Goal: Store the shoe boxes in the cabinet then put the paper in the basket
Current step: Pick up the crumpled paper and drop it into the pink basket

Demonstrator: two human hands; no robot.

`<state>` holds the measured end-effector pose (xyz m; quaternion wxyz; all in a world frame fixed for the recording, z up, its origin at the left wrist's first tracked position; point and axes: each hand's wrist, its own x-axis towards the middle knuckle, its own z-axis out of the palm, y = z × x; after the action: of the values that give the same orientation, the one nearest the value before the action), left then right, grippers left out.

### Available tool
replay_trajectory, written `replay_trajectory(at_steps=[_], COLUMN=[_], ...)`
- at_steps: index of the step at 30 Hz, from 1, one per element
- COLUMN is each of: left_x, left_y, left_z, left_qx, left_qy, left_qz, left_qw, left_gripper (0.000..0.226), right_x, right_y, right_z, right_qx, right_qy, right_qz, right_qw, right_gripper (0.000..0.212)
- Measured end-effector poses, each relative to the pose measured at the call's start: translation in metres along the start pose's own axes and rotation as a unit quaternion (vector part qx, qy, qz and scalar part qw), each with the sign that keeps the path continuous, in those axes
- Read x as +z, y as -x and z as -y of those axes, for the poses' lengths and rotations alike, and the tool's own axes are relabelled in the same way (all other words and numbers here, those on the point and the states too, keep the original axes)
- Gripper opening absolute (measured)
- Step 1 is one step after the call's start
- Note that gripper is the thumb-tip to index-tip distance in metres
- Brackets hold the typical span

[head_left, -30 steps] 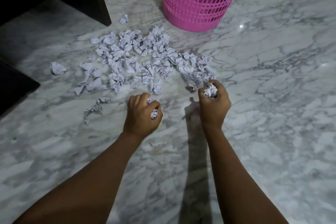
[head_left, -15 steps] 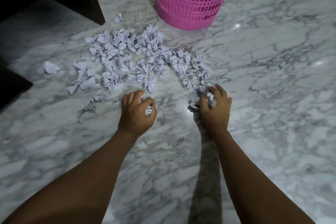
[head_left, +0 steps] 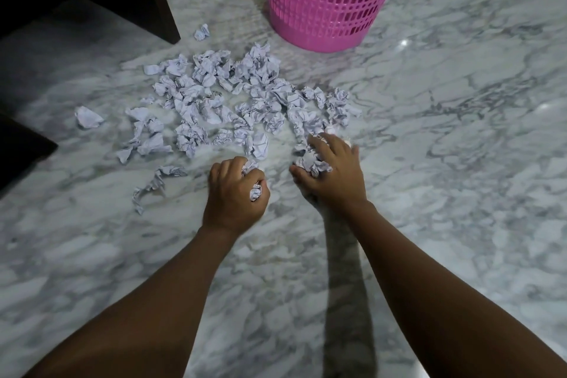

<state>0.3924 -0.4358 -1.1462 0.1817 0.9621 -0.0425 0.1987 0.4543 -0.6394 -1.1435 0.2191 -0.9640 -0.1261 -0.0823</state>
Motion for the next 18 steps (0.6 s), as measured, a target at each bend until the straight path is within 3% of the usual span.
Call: replay_trajectory(at_steps=[2,5,12,16,18], left_x=[-0.001,-0.002,-0.003,-0.003,-0.003], left_y=[-0.001,-0.001,-0.002,-0.003,-0.006], left_z=[0.0,0.0,-0.001,-0.002,-0.004], left_qx=[-0.002,-0.006,-0.014,-0.019,-0.033], left_qy=[0.002,0.001,-0.032,-0.054,-0.062], left_qz=[0.0,-0.006,-0.016,-0.014,-0.007], left_qw=[1.0,1.0,0.999,0.998,0.998], left_gripper=[0.01,0.017,0.02,0.022,0.023], right_x=[0.006,0.011,0.018,0.018,0.016], right_y=[-0.003,-0.005,-0.008,-0.009,-0.008], right_z=[0.001,0.004,0.014,0.019,0.023], right_qx=[-0.008,-0.017,-0.047,-0.037,-0.019], right_qy=[-0.06,-0.089,-0.067,-0.083,-0.094], right_qz=[-0.043,-0.046,-0.081,-0.06,-0.042], right_qw=[0.997,0.995,0.993,0.994,0.995], right_gripper=[0.05,0.037,0.035,0.031,0.041])
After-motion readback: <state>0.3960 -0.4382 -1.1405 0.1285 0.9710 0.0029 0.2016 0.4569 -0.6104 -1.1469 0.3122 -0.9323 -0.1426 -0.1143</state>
